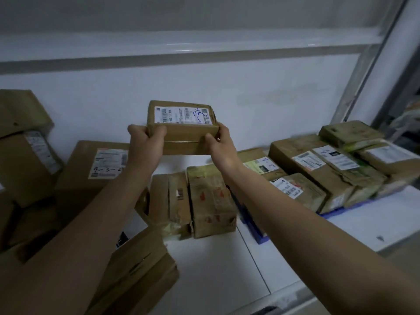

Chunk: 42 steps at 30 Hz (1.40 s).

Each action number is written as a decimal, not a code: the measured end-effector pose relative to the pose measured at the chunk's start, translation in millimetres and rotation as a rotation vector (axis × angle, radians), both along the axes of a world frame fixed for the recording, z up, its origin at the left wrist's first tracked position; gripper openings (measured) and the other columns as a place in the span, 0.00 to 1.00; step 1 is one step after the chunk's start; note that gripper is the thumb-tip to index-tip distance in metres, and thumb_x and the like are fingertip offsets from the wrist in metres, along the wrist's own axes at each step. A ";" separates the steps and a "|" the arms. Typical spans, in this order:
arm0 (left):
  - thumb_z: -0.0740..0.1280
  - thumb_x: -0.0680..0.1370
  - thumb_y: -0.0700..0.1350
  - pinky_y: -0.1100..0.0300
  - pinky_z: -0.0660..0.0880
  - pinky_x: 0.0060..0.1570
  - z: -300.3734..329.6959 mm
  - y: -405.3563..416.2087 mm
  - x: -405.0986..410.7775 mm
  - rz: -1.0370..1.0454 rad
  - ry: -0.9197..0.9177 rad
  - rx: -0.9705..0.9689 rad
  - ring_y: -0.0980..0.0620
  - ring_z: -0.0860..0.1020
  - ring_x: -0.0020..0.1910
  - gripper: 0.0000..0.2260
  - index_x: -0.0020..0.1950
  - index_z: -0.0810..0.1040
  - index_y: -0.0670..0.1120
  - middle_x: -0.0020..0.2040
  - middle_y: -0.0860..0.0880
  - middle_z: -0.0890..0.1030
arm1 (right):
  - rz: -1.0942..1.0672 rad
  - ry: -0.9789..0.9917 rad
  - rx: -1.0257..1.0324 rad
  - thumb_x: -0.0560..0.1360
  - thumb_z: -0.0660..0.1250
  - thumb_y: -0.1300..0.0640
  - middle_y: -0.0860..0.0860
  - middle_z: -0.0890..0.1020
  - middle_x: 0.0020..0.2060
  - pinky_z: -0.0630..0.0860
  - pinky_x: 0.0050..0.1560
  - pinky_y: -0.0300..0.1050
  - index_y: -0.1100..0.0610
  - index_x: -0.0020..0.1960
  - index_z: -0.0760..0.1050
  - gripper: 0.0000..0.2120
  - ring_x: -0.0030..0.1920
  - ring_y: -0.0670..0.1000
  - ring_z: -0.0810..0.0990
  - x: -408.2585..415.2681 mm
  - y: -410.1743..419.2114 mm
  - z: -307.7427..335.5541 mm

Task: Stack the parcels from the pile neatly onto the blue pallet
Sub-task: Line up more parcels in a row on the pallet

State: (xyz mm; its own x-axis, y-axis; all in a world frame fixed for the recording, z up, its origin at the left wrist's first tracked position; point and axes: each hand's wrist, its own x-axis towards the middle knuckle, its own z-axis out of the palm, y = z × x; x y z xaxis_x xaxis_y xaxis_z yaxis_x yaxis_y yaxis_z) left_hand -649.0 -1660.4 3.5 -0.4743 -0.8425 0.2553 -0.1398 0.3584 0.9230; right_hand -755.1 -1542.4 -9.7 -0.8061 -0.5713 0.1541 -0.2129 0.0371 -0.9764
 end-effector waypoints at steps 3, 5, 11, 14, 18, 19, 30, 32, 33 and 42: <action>0.62 0.76 0.57 0.56 0.72 0.41 -9.4 22.5 -21.7 0.004 -0.015 0.031 0.56 0.75 0.45 0.15 0.56 0.66 0.49 0.47 0.53 0.74 | -0.030 -0.014 -0.011 0.80 0.56 0.56 0.51 0.72 0.60 0.68 0.58 0.44 0.54 0.73 0.58 0.22 0.57 0.50 0.71 -19.5 26.4 -5.3; 0.60 0.77 0.60 0.57 0.70 0.42 -15.3 39.9 -39.4 -0.011 -0.038 0.045 0.56 0.75 0.45 0.17 0.58 0.68 0.51 0.47 0.55 0.75 | -0.045 -0.004 0.005 0.80 0.56 0.55 0.48 0.72 0.55 0.68 0.52 0.41 0.55 0.71 0.59 0.20 0.53 0.47 0.72 -36.2 47.0 -6.5; 0.60 0.79 0.58 0.60 0.68 0.40 -24.2 105.5 -103.6 -0.010 -0.051 0.021 0.55 0.73 0.42 0.12 0.55 0.69 0.51 0.44 0.56 0.73 | -0.103 -0.024 0.026 0.80 0.56 0.52 0.43 0.71 0.43 0.67 0.43 0.42 0.55 0.63 0.63 0.13 0.44 0.46 0.72 -106.0 110.6 -2.8; 0.61 0.79 0.57 0.57 0.71 0.45 -24.9 135.5 -138.4 -0.033 -0.061 0.036 0.52 0.75 0.46 0.12 0.55 0.68 0.49 0.47 0.54 0.74 | -0.133 -0.022 0.031 0.80 0.56 0.52 0.45 0.72 0.43 0.68 0.40 0.42 0.55 0.62 0.63 0.12 0.42 0.41 0.70 -139.4 141.5 -6.8; 0.60 0.78 0.59 0.58 0.70 0.38 -30.3 178.0 -182.3 -0.073 -0.084 0.045 0.57 0.75 0.42 0.14 0.55 0.68 0.50 0.44 0.56 0.74 | -0.188 -0.016 0.016 0.80 0.56 0.53 0.44 0.72 0.44 0.65 0.38 0.39 0.55 0.64 0.62 0.14 0.44 0.44 0.71 -180.9 184.1 -11.7; 0.60 0.78 0.59 0.59 0.69 0.36 -32.0 189.8 -193.2 -0.087 -0.096 0.045 0.58 0.74 0.42 0.14 0.55 0.68 0.50 0.44 0.57 0.74 | -0.197 -0.019 0.009 0.81 0.56 0.53 0.45 0.73 0.46 0.66 0.40 0.39 0.55 0.65 0.62 0.15 0.45 0.46 0.72 -191.0 195.4 -12.7; 0.58 0.80 0.57 0.52 0.76 0.47 -46.7 287.7 -275.0 -0.291 -0.151 0.055 0.50 0.78 0.46 0.12 0.52 0.70 0.49 0.47 0.51 0.77 | -0.365 -0.094 -0.021 0.80 0.55 0.49 0.50 0.70 0.61 0.66 0.55 0.46 0.51 0.71 0.60 0.21 0.57 0.49 0.68 -273.1 296.4 -36.8; 0.58 0.80 0.57 0.51 0.76 0.48 -49.2 294.8 -283.4 -0.332 -0.151 0.066 0.52 0.78 0.46 0.11 0.52 0.71 0.50 0.46 0.53 0.77 | -0.383 -0.113 -0.021 0.80 0.54 0.48 0.48 0.69 0.59 0.66 0.54 0.47 0.50 0.71 0.60 0.20 0.57 0.50 0.68 -277.8 306.7 -40.6; 0.57 0.80 0.58 0.50 0.77 0.49 -51.5 297.6 -287.6 -0.362 -0.160 0.084 0.53 0.78 0.47 0.13 0.55 0.71 0.50 0.48 0.53 0.77 | -0.398 -0.125 -0.023 0.80 0.54 0.48 0.48 0.69 0.59 0.67 0.55 0.48 0.49 0.71 0.60 0.20 0.57 0.50 0.68 -279.6 311.5 -42.2; 0.59 0.80 0.56 0.59 0.80 0.41 -81.0 334.0 -315.2 -0.556 -0.156 0.296 0.53 0.80 0.48 0.07 0.52 0.68 0.54 0.52 0.50 0.77 | -0.506 -0.175 -0.007 0.79 0.55 0.48 0.50 0.71 0.60 0.68 0.60 0.52 0.49 0.70 0.64 0.19 0.59 0.52 0.69 -312.0 354.8 -55.6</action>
State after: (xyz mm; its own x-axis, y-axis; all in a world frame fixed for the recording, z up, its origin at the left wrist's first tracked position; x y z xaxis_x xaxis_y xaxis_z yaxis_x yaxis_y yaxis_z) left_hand -964.2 -1326.5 -77.5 -0.8726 -0.4850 -0.0578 -0.1477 0.1493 0.9777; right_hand -1067.1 -1187.6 -65.3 -0.9945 -0.1043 -0.0048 -0.0042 0.0863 -0.9963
